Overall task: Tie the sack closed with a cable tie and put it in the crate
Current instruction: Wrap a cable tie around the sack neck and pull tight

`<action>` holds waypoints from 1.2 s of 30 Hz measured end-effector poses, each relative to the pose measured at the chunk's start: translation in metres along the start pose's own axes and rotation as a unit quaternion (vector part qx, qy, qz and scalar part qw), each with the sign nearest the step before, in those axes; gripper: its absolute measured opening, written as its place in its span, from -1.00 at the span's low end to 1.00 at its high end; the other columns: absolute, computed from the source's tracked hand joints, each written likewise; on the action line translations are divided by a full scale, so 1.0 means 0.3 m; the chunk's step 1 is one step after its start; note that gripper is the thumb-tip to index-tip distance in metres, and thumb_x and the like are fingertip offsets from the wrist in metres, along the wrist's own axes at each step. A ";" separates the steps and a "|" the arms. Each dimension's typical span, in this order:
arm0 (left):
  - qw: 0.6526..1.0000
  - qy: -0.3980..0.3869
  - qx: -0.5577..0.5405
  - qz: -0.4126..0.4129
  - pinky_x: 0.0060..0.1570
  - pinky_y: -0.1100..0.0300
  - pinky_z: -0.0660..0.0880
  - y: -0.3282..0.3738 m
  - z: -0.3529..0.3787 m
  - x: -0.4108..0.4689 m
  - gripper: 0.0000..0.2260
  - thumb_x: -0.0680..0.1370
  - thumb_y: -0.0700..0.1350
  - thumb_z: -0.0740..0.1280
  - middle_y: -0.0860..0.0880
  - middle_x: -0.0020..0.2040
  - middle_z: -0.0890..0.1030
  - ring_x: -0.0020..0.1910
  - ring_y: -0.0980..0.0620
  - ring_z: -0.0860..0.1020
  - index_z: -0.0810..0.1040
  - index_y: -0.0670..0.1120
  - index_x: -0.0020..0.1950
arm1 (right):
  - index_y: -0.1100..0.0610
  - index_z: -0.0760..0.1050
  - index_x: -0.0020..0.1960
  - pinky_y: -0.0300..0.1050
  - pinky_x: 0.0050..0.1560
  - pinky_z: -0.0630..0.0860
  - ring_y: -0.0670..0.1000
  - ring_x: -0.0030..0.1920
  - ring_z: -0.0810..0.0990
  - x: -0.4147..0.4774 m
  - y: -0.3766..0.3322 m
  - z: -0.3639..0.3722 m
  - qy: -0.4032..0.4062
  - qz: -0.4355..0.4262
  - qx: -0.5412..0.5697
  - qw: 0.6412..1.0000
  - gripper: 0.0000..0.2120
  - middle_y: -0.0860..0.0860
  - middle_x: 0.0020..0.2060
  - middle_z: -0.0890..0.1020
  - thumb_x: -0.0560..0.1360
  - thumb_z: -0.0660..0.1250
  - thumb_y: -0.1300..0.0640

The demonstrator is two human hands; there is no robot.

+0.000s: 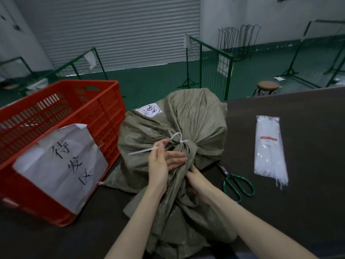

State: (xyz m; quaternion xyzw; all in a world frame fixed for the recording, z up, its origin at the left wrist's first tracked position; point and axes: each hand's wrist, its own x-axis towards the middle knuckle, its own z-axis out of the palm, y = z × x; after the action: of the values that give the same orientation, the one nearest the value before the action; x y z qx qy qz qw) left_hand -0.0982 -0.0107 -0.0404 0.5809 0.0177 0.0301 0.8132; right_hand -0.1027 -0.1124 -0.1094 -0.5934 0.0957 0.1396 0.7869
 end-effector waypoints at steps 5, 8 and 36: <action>1.000 -0.015 0.023 -0.007 -0.33 0.19 0.61 -0.053 -0.010 -0.014 -0.76 0.66 -0.04 0.00 -0.15 -0.32 0.69 -0.37 -0.06 0.68 0.44 -0.04 0.04 | 0.04 0.45 0.23 -0.16 -0.27 0.59 -0.03 -0.28 0.66 -0.015 -0.013 -0.098 -0.037 0.073 -0.001 0.997 -0.67 -0.01 -0.24 0.71 0.53 0.20 0.33; 1.000 -0.011 0.025 -0.005 -0.35 0.25 0.59 -0.073 -0.020 -0.006 -0.76 0.67 -0.05 0.00 -0.15 -0.33 0.69 -0.36 -0.04 0.68 0.43 -0.07 0.03 | 0.19 0.48 0.24 -0.09 -0.15 0.54 0.00 -0.24 0.64 -0.030 -0.030 -0.152 -0.044 0.084 0.011 0.995 -0.66 0.07 -0.18 0.68 0.51 0.19 0.39; 0.997 0.039 0.034 0.055 -0.36 0.33 0.52 -0.175 -0.071 0.018 -0.75 0.67 -0.14 0.01 -0.08 -0.40 0.60 -0.43 0.07 0.58 0.47 -0.13 0.01 | 0.27 0.32 0.16 0.06 0.17 0.41 0.31 0.22 0.43 -0.052 0.085 -0.517 0.267 0.106 -0.556 0.780 -0.60 0.29 0.19 0.45 0.40 0.39 0.22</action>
State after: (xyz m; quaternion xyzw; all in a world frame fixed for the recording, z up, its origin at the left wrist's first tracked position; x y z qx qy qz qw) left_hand -0.0928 -0.0072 -0.0968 0.6067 0.0185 0.0971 0.7887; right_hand -0.1235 -0.2566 -0.1708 -0.9274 0.2703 0.0868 0.2435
